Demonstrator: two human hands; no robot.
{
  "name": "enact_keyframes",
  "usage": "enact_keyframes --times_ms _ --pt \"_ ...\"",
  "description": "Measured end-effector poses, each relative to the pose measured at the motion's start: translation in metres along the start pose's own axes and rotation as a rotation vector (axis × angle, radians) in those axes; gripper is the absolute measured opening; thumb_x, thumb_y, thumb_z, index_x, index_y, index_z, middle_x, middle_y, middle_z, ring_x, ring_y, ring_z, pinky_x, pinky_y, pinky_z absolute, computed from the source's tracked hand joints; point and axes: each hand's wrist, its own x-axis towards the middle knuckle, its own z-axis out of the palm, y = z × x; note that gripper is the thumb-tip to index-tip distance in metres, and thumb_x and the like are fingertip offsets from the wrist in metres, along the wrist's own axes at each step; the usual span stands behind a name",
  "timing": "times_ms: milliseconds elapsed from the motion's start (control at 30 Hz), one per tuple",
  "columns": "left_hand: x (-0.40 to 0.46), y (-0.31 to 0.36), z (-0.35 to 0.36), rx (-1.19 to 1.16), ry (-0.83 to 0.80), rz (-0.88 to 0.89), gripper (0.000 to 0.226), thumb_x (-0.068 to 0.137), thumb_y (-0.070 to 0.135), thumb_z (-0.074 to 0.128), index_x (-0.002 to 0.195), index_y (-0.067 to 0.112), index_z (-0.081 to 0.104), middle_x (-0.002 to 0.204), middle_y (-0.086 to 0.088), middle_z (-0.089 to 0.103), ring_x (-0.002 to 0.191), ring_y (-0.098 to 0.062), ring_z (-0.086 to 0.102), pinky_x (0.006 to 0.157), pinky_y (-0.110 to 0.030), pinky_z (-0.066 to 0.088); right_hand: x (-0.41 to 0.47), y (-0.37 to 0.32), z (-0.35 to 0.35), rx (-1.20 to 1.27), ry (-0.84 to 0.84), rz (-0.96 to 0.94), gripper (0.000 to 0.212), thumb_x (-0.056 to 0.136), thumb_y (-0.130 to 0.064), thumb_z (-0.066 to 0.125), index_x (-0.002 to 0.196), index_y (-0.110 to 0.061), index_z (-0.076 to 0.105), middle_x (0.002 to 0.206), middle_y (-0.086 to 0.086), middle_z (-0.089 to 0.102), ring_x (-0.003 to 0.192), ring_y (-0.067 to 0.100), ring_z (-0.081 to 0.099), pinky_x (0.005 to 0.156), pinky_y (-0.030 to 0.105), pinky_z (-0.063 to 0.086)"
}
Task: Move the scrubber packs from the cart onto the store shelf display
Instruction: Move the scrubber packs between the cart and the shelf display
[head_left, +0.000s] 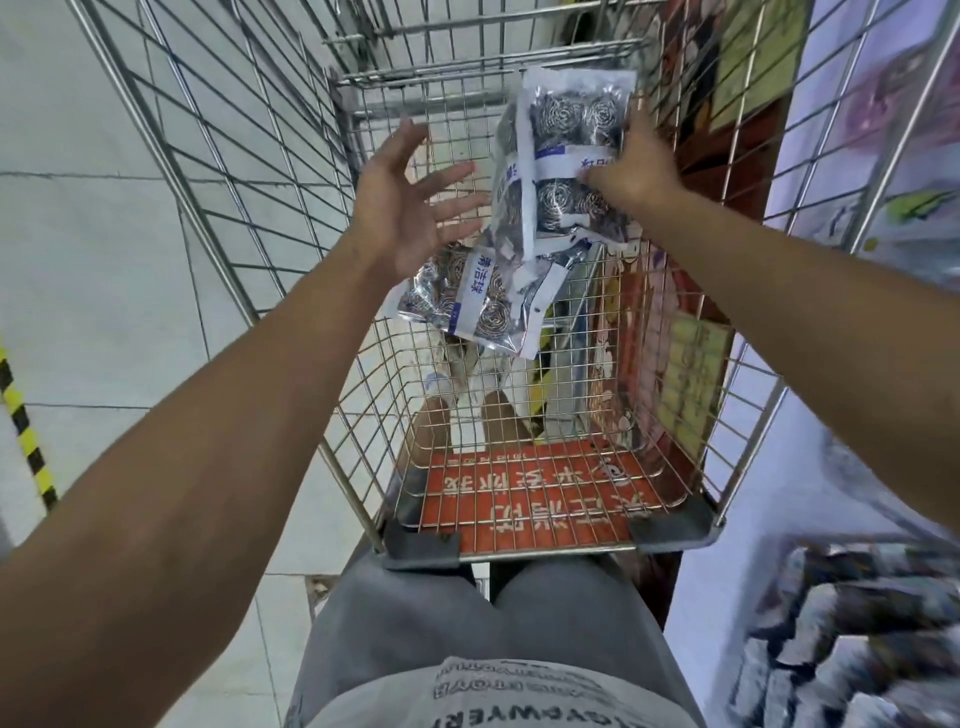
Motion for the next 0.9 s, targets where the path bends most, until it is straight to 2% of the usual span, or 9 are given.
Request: enact_keyframes --times_ms 100,200,333,467,533,600,733,800,900 --pt "-0.002 0.000 0.006 0.277 0.100 0.017 0.053 0.100 0.051 0.055 0.145 0.026 0.043 0.136 -0.010 0.057 0.122 -0.036 0.059 0.106 -0.059 0.048 -0.008 0.006 0.003 0.096 -0.022 0.067 0.097 0.082 -0.022 0.087 0.156 -0.018 0.025 0.150 0.010 0.050 0.135 0.029 0.051 0.107 0.035 0.045" --pt "-0.004 -0.010 0.009 0.434 0.107 -0.047 0.052 0.100 0.048 0.058 0.145 0.024 0.044 0.131 -0.011 0.058 0.118 -0.039 0.062 0.094 -0.057 0.057 -0.015 0.010 0.007 0.114 -0.006 0.103 0.094 0.083 -0.021 0.086 0.155 -0.017 0.025 0.150 0.010 0.049 0.136 0.029 0.050 0.099 0.032 0.044" --pt "-0.005 -0.023 0.011 0.515 0.075 -0.072 0.037 0.104 0.038 0.057 0.139 0.031 0.051 0.123 -0.012 0.066 0.110 -0.038 0.069 0.087 -0.059 0.060 -0.030 0.018 0.013 -0.081 0.125 -0.051 0.092 0.084 -0.021 0.085 0.156 -0.018 0.028 0.149 0.014 0.047 0.134 0.031 0.051 0.106 0.035 0.044" --pt "-0.006 -0.024 0.026 0.687 0.048 -0.032 0.079 0.092 0.053 0.069 0.157 0.030 0.030 0.144 -0.014 0.057 0.107 -0.026 0.066 0.099 -0.056 0.053 -0.035 0.022 0.017 -0.255 0.129 -0.249 0.092 0.085 -0.025 0.083 0.158 -0.026 0.028 0.159 0.016 0.032 0.147 0.033 0.035 0.121 0.044 0.035" --pt "-0.007 -0.024 0.039 0.831 0.031 0.013 0.099 0.086 0.056 0.075 0.161 0.023 0.019 0.159 -0.016 0.042 0.122 -0.030 0.060 0.108 -0.052 0.047 -0.033 0.021 0.017 -0.331 0.084 -0.289 0.092 0.087 -0.027 0.082 0.160 -0.030 0.025 0.166 0.015 0.022 0.154 0.036 0.023 0.123 0.050 0.031" --pt "-0.005 -0.028 0.049 0.964 -0.026 0.038 0.105 0.084 0.042 0.082 0.161 0.016 0.015 0.162 -0.016 0.037 0.134 -0.034 0.051 0.112 -0.049 0.043 -0.029 0.018 0.014 -0.357 0.020 -0.278 0.094 0.087 -0.026 0.082 0.161 -0.031 0.024 0.170 0.012 0.012 0.157 0.036 0.014 0.126 0.051 0.023" --pt "0.005 -0.031 0.049 1.202 -0.022 0.175 0.092 0.087 -0.002 0.070 0.161 0.017 0.019 0.149 -0.020 0.050 0.106 -0.032 0.065 0.088 -0.043 0.061 -0.022 0.011 0.007 -0.323 -0.068 -0.232 0.092 0.085 -0.025 0.083 0.160 -0.029 0.030 0.171 0.011 0.011 0.156 0.036 0.017 0.127 0.048 0.019" --pt "0.007 -0.025 0.042 1.457 -0.010 0.338 0.095 0.086 0.001 0.069 0.162 0.025 0.017 0.159 -0.014 0.042 0.132 -0.040 0.053 0.106 -0.063 0.047 -0.021 0.010 0.005 -0.198 -0.034 -0.209 0.084 0.087 -0.016 0.080 0.158 -0.023 0.036 0.167 0.010 0.024 0.150 0.034 0.032 0.124 0.045 0.028" --pt "0.009 -0.014 0.019 1.921 -0.084 0.464 0.101 0.090 0.021 0.072 0.163 0.039 0.004 0.172 0.000 0.011 0.158 -0.038 -0.003 0.118 -0.073 -0.003 -0.020 0.007 0.001 -0.093 0.077 -0.213 0.067 0.089 -0.012 0.077 0.148 -0.021 0.048 0.150 0.011 0.047 0.127 0.026 0.055 0.111 0.040 0.047"
